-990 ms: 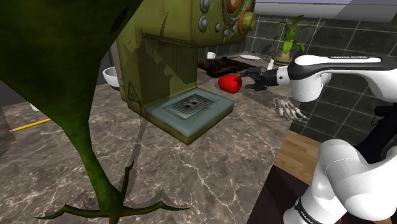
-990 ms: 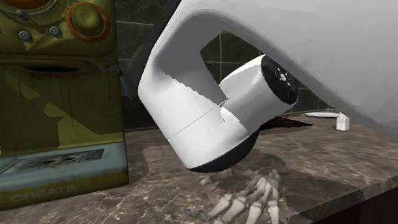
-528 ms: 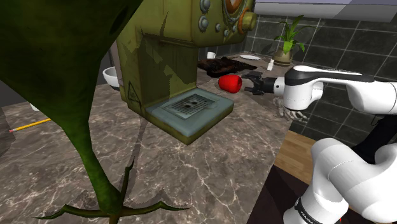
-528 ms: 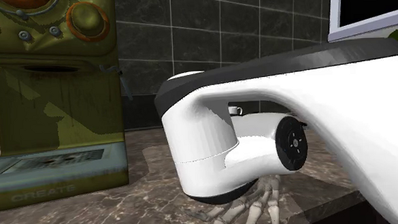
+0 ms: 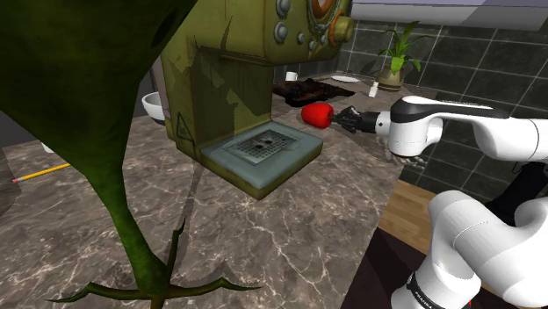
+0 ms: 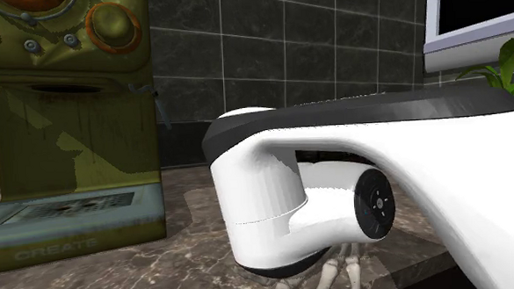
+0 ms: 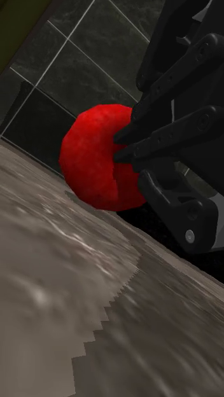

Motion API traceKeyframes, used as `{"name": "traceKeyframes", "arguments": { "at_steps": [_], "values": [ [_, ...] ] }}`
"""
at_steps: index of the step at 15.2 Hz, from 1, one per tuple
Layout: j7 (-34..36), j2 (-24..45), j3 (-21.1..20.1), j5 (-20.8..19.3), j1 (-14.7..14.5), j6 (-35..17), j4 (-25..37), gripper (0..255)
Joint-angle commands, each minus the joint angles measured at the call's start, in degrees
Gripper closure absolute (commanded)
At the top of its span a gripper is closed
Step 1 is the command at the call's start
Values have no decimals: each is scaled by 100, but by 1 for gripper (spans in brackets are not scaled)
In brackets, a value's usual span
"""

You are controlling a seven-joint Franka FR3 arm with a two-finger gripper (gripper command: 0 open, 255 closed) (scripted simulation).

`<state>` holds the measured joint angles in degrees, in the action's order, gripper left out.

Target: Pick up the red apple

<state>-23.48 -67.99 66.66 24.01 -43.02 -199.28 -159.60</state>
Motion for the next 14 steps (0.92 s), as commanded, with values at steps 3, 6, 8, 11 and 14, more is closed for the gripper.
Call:
{"name": "traceKeyframes", "arguments": {
  "at_steps": [3, 6, 8, 11, 14],
  "values": [
    [-2, 0, 15, 2, -6, -9, -1, 255],
    [-2, 2, 10, 3, 15, 16, 5, 255],
    [101, 116, -177, 96, 109, 130, 62, 255],
    [253, 284, -453, 228, 259, 309, 157, 255],
    [403, 449, -722, 350, 417, 497, 262, 255]
  ]
}}
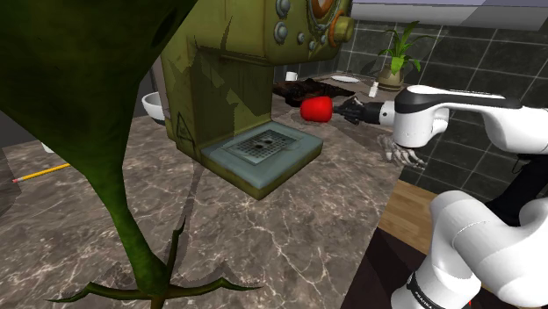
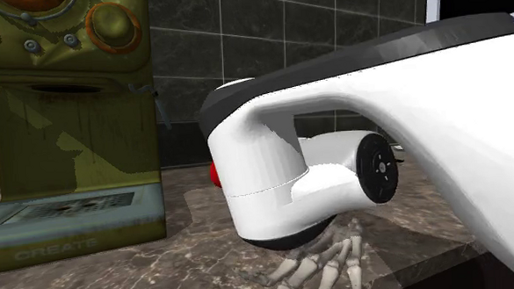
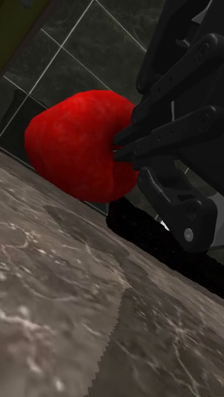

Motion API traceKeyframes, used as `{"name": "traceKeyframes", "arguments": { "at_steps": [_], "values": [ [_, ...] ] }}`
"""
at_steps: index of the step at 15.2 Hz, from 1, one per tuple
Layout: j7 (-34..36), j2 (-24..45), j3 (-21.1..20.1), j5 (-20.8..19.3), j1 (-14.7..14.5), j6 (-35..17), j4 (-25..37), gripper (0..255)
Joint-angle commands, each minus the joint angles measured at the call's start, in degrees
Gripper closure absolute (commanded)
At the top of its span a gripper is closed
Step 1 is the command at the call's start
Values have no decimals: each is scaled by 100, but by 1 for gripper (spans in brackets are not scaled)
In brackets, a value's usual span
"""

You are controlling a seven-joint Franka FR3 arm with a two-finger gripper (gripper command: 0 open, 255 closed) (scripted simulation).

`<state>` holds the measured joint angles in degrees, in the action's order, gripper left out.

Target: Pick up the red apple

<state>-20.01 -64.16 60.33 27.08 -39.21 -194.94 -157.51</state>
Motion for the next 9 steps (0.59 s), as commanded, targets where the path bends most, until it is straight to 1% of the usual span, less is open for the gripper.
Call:
{"name": "traceKeyframes", "arguments": {
  "at_steps": [1, 7, 9],
  "values": [
    [105, 120, -176, 80, 90, 127, 90, 255],
    [405, 432, -683, 276, 434, 527, 336, 255],
    [414, 440, -695, 279, 442, 537, 343, 255]
  ]
}}
